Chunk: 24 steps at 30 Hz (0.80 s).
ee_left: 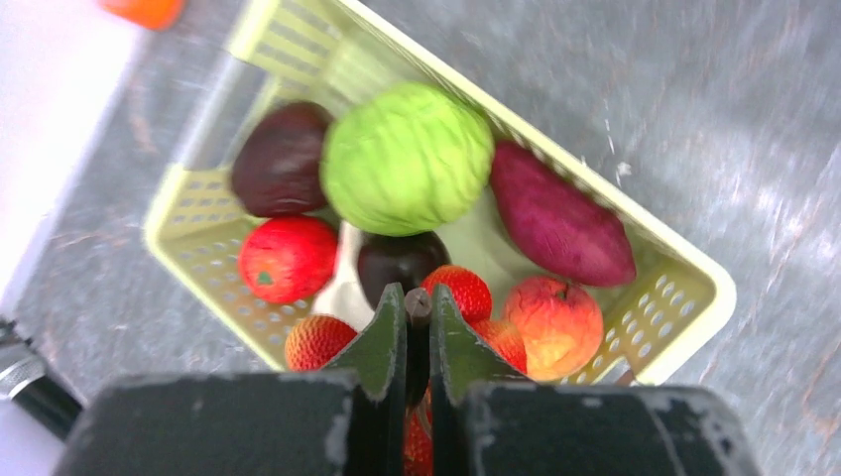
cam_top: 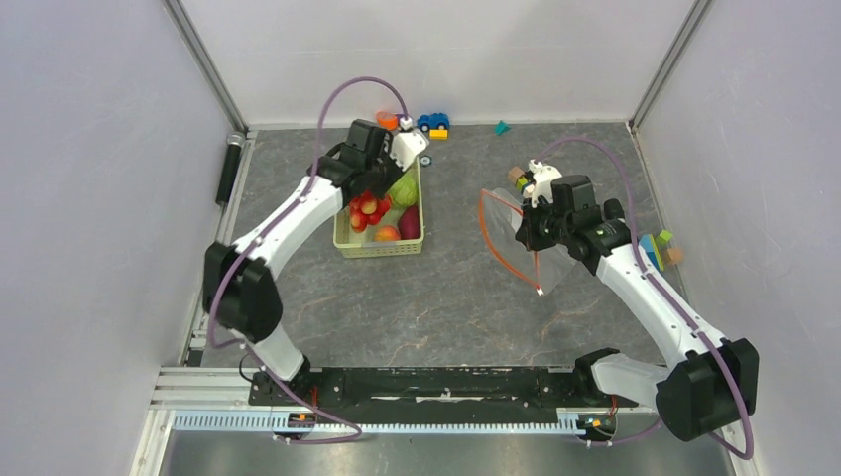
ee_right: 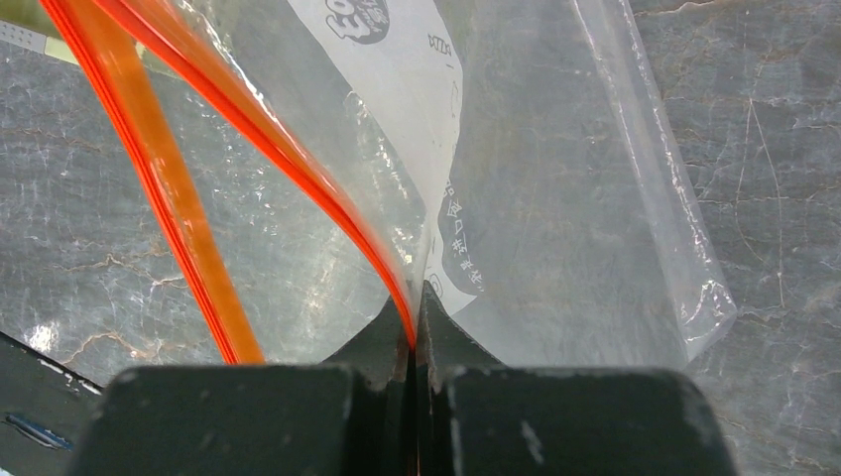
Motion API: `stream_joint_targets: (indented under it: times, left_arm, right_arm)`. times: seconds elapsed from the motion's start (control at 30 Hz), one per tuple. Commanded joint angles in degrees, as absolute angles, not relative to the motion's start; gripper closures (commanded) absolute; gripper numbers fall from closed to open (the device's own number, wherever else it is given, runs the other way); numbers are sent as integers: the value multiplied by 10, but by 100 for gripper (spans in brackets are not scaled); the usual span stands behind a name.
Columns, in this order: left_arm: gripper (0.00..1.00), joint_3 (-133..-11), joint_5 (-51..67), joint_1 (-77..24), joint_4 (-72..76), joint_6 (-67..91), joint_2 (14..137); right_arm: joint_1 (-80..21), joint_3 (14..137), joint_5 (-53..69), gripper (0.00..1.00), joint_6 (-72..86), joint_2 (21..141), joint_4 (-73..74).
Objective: Place the food in the zip-top bag and seal the zipper
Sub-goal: Pick up the fake fruit from the bin, then place the fake fruit in the zipper food storage bag.
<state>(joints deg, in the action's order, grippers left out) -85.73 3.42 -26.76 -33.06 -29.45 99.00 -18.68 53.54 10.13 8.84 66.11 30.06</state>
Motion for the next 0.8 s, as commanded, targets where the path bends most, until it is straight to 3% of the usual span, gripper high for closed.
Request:
stream_joint_targets:
  times: [0.0,0.17,0.47,0.77]
  left_arm:
    - [98,-805,-32,-268,-188,-169,870]
    - [98,-754,-75,-268,-98,-50,777]
    - [98,-734,118,-283,-8,166,694]
    - [98,-731,228,-311,85,228,645]
  right_arm:
    - [-185,534,102,100,114,672,284]
    - [-185,532,99,100,141,689,275]
    - [-186,545,234,100,193,734,219]
    - [-223,639,412,100,224,768,169]
